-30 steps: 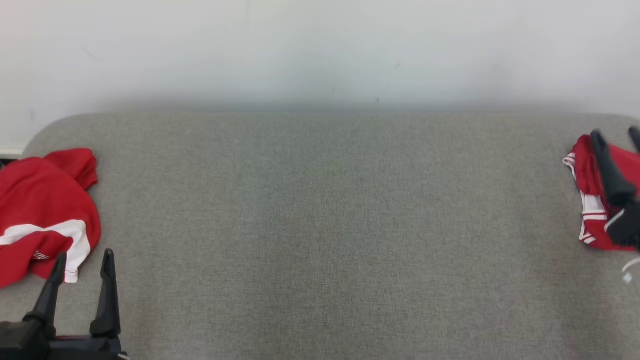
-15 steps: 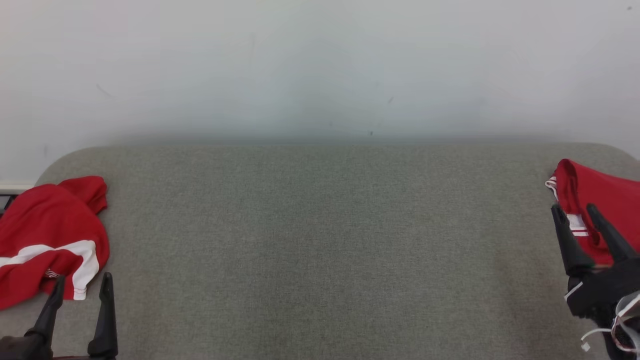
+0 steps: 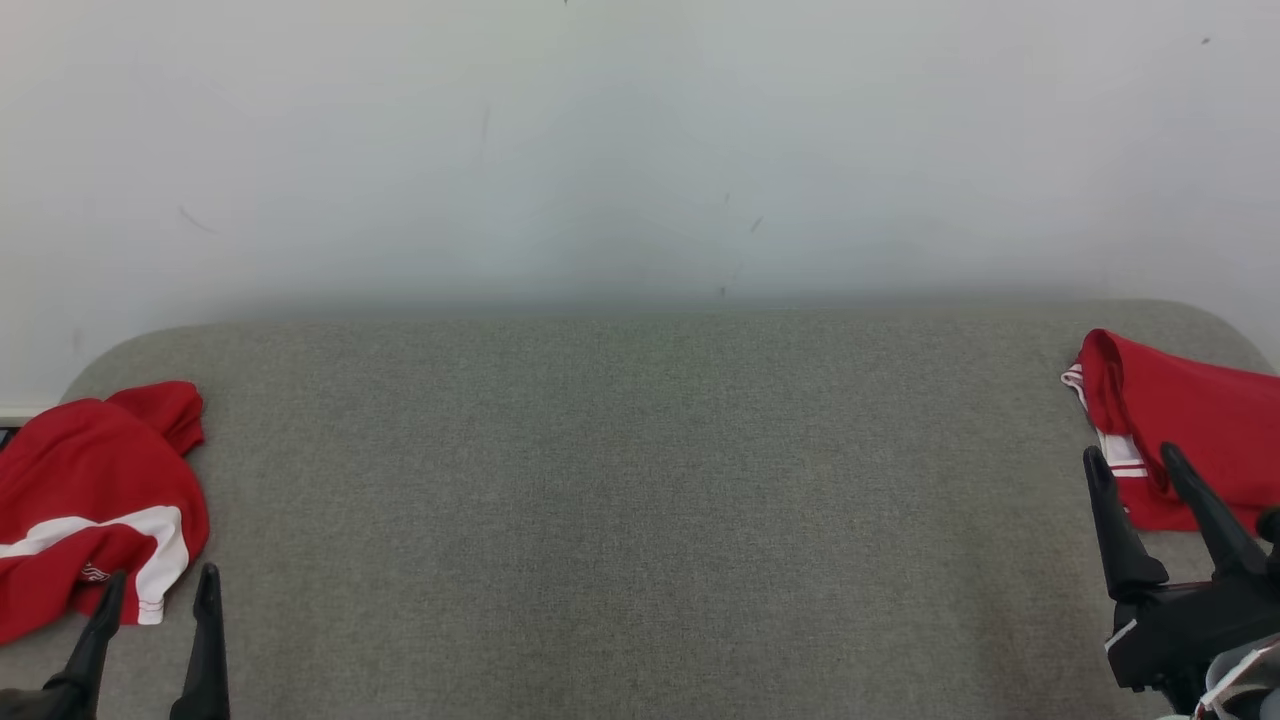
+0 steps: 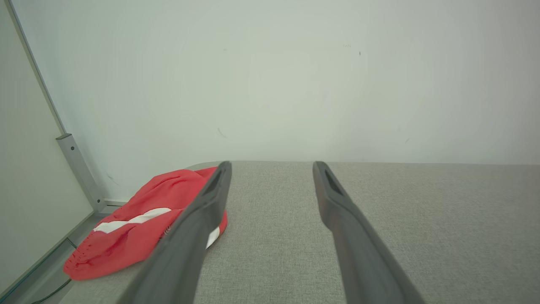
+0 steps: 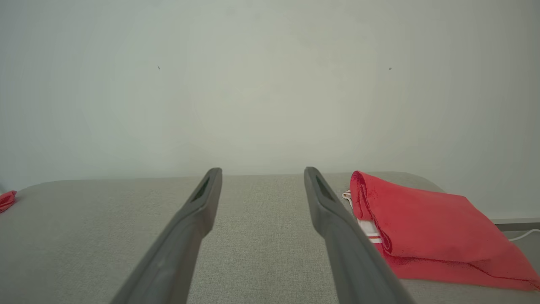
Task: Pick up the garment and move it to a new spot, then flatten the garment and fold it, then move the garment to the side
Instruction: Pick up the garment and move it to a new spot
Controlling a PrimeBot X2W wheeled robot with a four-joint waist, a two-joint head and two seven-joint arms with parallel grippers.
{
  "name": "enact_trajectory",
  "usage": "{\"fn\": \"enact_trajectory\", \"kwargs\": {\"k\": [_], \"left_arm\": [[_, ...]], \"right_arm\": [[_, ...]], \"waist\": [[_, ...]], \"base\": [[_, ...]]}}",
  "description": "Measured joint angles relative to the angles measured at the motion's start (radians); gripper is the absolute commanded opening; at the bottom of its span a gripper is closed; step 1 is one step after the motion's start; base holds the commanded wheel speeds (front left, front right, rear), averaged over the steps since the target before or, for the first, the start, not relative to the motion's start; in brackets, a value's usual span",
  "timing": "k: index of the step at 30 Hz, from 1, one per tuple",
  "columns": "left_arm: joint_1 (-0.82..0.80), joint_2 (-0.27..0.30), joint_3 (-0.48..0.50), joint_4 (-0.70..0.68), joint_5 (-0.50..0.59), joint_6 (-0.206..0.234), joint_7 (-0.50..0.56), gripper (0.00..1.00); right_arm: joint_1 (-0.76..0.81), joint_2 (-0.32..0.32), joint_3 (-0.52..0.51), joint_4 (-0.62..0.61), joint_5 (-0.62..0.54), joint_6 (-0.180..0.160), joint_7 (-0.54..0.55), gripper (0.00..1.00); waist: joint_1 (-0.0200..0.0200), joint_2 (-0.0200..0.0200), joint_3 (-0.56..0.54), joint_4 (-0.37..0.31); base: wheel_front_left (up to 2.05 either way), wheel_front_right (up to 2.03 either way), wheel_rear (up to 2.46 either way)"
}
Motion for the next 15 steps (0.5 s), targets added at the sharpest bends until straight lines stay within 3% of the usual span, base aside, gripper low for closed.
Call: {"fn": "enact_trajectory", "kwargs": {"k": [6, 15], "left_arm": [[0.011, 0.012, -0.004, -0.001, -0.006, 0.0, 0.025, 1.0], [0.019, 0.035, -0.016, -0.009, -0.007, -0.001, 0.075, 1.0]], "right_arm": [[0.046, 0.055, -0.032, -0.051, -0.069, 0.0, 0.024, 1.0], [0.071, 0.077, -0.066, -0.111, -0.092, 0.0, 0.058, 1.0]], "waist": [[0.0, 0.0, -0.007, -0.006], [0.0, 0.0, -0.006, -0.007]], "base": [[0.0, 0.0, 0.0], [0.0, 0.0, 0.0]]}}
